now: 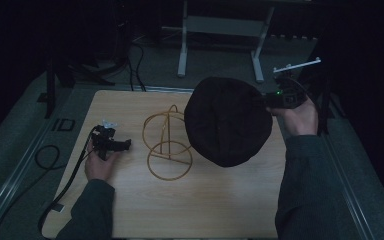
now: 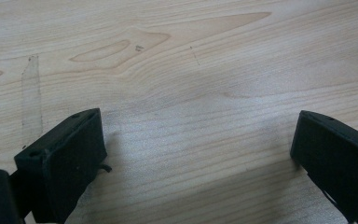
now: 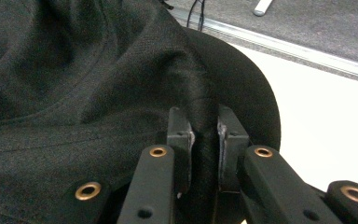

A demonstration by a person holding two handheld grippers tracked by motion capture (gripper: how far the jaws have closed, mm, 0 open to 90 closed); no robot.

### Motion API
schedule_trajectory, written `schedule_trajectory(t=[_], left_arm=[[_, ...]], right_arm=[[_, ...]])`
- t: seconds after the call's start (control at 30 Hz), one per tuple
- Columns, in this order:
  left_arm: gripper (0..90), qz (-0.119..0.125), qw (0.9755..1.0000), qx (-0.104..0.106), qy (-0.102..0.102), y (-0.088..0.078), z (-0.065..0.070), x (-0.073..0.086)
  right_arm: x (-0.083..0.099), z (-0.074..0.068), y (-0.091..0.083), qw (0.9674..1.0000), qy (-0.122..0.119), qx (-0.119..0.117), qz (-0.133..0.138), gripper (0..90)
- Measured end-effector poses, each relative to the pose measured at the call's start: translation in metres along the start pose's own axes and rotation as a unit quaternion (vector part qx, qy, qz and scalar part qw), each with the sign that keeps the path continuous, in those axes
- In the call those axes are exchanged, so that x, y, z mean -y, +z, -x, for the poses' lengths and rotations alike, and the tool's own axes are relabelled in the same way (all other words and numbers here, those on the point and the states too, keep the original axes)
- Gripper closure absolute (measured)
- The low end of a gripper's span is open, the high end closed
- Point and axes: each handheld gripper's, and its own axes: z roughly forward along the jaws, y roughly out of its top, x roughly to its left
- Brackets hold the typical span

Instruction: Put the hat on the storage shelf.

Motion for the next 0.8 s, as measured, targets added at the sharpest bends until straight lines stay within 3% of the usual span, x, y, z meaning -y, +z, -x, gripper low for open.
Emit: schedule_trajectory(t=[0.8], left_arm=[[2.9,0.001,1.0000,-0.001,-0.001,0.000,0.000,0.000]], right_arm=[[-0.023,-0.022,0.003,0.9998,-0.018,-0.005,-0.004,79.6]])
